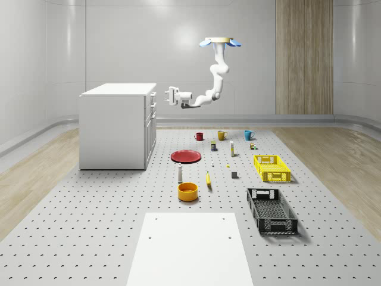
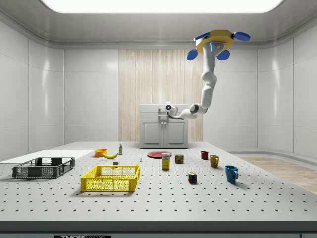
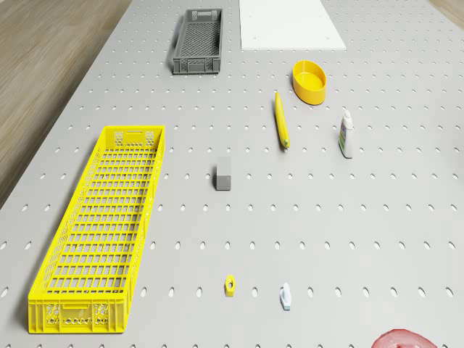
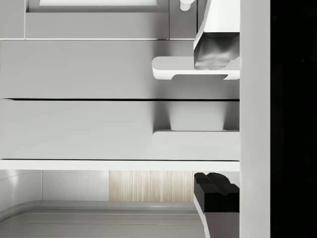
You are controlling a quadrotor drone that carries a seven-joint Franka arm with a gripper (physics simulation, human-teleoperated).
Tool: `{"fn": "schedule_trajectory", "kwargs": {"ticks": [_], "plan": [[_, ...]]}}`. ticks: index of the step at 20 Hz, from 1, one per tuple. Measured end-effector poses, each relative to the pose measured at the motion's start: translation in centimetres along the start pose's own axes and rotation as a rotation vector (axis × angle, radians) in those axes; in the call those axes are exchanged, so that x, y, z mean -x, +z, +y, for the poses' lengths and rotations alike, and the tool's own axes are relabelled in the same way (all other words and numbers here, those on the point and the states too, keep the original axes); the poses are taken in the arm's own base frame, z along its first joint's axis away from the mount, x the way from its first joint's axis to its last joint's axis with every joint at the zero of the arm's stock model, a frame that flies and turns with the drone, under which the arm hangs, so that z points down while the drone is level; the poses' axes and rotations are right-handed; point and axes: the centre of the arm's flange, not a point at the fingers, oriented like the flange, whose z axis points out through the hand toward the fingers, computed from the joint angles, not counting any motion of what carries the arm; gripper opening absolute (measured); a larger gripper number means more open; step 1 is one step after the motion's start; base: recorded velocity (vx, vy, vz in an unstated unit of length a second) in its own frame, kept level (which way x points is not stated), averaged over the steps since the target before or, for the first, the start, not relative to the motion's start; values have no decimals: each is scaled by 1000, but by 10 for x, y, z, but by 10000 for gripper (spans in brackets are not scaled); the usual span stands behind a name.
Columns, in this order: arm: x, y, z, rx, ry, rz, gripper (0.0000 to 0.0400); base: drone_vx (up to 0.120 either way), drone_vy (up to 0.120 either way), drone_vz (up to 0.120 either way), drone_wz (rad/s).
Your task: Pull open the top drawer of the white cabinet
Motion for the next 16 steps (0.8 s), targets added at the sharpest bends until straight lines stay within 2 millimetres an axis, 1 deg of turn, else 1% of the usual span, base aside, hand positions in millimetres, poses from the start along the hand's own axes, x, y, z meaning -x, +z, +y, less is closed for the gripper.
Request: {"fn": "schedule_trajectory", "kwargs": {"ticks": [16], "plan": [[-1,37,-1,1,-1,-2,305,0,0,0,0]]}}
